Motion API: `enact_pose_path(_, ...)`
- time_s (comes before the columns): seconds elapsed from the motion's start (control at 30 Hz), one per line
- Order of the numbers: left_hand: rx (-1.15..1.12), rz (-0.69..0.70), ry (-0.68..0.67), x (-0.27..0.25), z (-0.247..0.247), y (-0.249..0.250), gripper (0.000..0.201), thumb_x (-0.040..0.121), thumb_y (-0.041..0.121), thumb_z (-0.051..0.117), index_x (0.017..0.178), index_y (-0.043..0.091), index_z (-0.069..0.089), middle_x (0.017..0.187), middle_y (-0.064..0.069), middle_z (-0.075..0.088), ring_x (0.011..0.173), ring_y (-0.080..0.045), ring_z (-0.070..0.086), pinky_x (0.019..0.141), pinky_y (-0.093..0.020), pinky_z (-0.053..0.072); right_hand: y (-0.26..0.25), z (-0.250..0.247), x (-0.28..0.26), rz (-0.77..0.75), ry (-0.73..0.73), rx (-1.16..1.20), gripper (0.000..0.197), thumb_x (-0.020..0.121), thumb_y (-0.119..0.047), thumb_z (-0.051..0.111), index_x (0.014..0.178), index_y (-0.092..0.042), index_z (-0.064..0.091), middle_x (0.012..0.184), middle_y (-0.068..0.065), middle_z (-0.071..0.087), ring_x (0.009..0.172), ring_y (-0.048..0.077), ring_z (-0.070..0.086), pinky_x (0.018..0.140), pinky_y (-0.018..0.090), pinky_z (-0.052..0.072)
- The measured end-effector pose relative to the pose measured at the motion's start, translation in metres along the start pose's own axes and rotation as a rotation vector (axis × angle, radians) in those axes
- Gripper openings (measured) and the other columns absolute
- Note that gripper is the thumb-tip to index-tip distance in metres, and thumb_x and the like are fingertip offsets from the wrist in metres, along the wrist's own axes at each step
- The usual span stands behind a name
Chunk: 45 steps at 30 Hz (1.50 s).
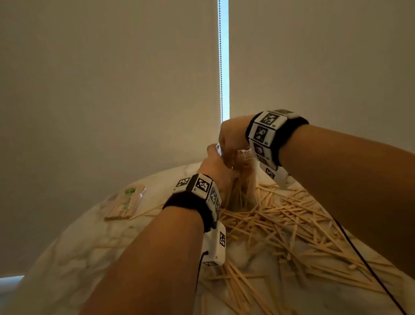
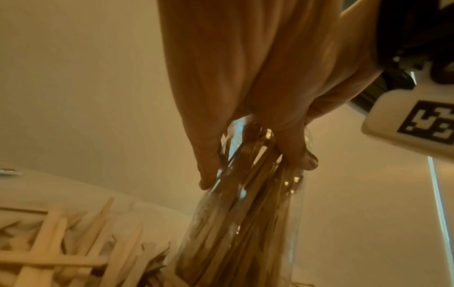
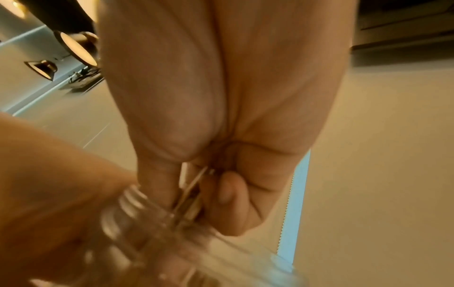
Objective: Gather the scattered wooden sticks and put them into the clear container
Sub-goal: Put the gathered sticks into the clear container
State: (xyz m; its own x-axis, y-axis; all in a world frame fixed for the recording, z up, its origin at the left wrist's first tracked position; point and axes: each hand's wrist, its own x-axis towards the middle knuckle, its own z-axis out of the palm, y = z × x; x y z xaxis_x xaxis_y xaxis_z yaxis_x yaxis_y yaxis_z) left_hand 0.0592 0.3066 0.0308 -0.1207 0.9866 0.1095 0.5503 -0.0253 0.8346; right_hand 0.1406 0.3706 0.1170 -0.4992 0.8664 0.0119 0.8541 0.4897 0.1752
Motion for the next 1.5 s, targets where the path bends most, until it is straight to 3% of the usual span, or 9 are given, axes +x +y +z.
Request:
enact_pose_path(0.27, 0.065, 0.005, -0.003, 0.002, 0.0, -0.007, 0.089, 0.087, 0.015, 0.069, 0.153, 0.021, 0.01, 0.129, -0.011, 0.058, 0.095, -0.02, 0.053, 0.079, -0.031, 0.044, 0.004, 0.015, 0.004, 0.026, -0.044, 0.083, 0.035, 0.095, -0.032, 0.061, 0.123, -0.013, 0.068, 0.125, 0.006, 0.066, 0.115, 0.023, 0.06, 0.099, 0.033, 0.047)
enact_pose_path(0.57, 0.027, -0.004, 0.003, 0.003, 0.0, -0.01, 0.089, 0.086, 0.018, 0.071, 0.153, 0.019, 0.012, 0.129, -0.012, 0.057, 0.101, -0.024, 0.058, 0.083, -0.032, 0.047, 0.01, 0.017, 0.001, 0.022, 0.083, 0.223, 0.022, 0.092, -0.021, 0.064, 0.111, -0.019, 0.074, 0.115, -0.001, 0.067, 0.105, 0.017, 0.059, 0.083, 0.027, 0.046)
enact_pose_path(0.73, 0.061, -0.014, 0.016, 0.002, 0.002, -0.009, 0.088, 0.086, 0.012, 0.069, 0.153, 0.019, 0.012, 0.126, -0.011, 0.058, 0.106, -0.029, 0.06, 0.082, -0.033, 0.047, 0.009, 0.027, -0.005, -0.01, 0.148, 0.22, 0.03, 0.099, -0.037, 0.055, 0.107, -0.017, 0.075, 0.106, 0.001, 0.071, 0.095, 0.017, 0.06, 0.082, 0.027, 0.045)
enact_pose_path(0.93, 0.147, -0.088, -0.046, -0.024, 0.002, -0.008, 0.117, 0.079, 0.029, 0.081, 0.157, 0.017, -0.005, 0.149, -0.015, 0.043, 0.132, -0.032, 0.049, 0.105, -0.038, 0.042, 0.02, 0.021, -0.041, -0.025, 0.393, 0.477, 0.024, 0.095, -0.03, 0.061, 0.094, -0.01, 0.074, 0.091, -0.001, 0.07, 0.083, 0.015, 0.062, 0.065, 0.022, 0.041)
enact_pose_path(1.07, 0.355, -0.146, -0.076, -0.061, 0.0, -0.014, 0.101, 0.072, 0.055, 0.079, 0.149, 0.011, 0.031, 0.145, -0.009, 0.049, 0.129, -0.027, 0.05, 0.105, -0.037, 0.043, 0.032, 0.03, -0.087, 0.005, 0.499, 0.584, 0.025, 0.096, -0.032, 0.06, 0.084, -0.013, 0.071, 0.079, -0.003, 0.066, 0.074, 0.012, 0.059, 0.058, 0.021, 0.038)
enact_pose_path(1.23, 0.477, -0.222, -0.062, -0.106, -0.016, -0.019, 0.098, 0.074, 0.069, 0.069, 0.143, 0.008, 0.035, 0.137, -0.009, 0.054, 0.12, -0.026, 0.055, 0.095, -0.037, 0.048, 0.046, 0.06, -0.153, 0.104, 0.082, 0.479, 0.038, 0.096, -0.048, 0.058, 0.084, -0.014, 0.07, 0.079, 0.002, 0.07, 0.076, 0.017, 0.064, 0.07, 0.027, 0.048)
enact_pose_path(1.37, 0.863, -0.262, -0.174, -0.158, -0.021, -0.018, 0.112, 0.072, 0.082, 0.056, 0.147, 0.002, 0.031, 0.132, -0.011, 0.058, 0.114, -0.026, 0.059, 0.09, -0.036, 0.05, 0.056, 0.089, -0.196, 0.188, -0.32, 0.144, 0.094, 0.073, -0.089, 0.044, 0.107, -0.005, 0.07, 0.106, 0.006, 0.072, 0.096, 0.022, 0.066, 0.089, 0.035, 0.05)
enact_pose_path(1.43, 1.042, -0.233, -0.287, -0.18, -0.02, -0.016, 0.088, 0.078, 0.082, 0.048, 0.112, 0.002, 0.061, 0.1, -0.007, 0.064, 0.09, -0.021, 0.06, 0.076, -0.032, 0.048, 0.064, 0.099, -0.215, 0.242, -0.389, 0.035, 0.109, 0.063, -0.097, 0.041, 0.12, -0.007, 0.065, 0.123, 0.003, 0.067, 0.111, 0.024, 0.061, 0.099, 0.035, 0.047)
enact_pose_path(1.5, 1.131, -0.265, -0.408, -0.195, -0.016, -0.017, 0.075, 0.083, 0.079, 0.044, 0.084, 0.007, 0.061, 0.079, -0.004, 0.055, 0.076, -0.019, 0.054, 0.072, -0.031, 0.044, 0.069, 0.108, -0.228, 0.29, -0.448, -0.015, 0.115, 0.06, -0.098, 0.042, 0.133, -0.01, 0.058, 0.135, 0.005, 0.061, 0.123, 0.025, 0.056, 0.104, 0.036, 0.042)
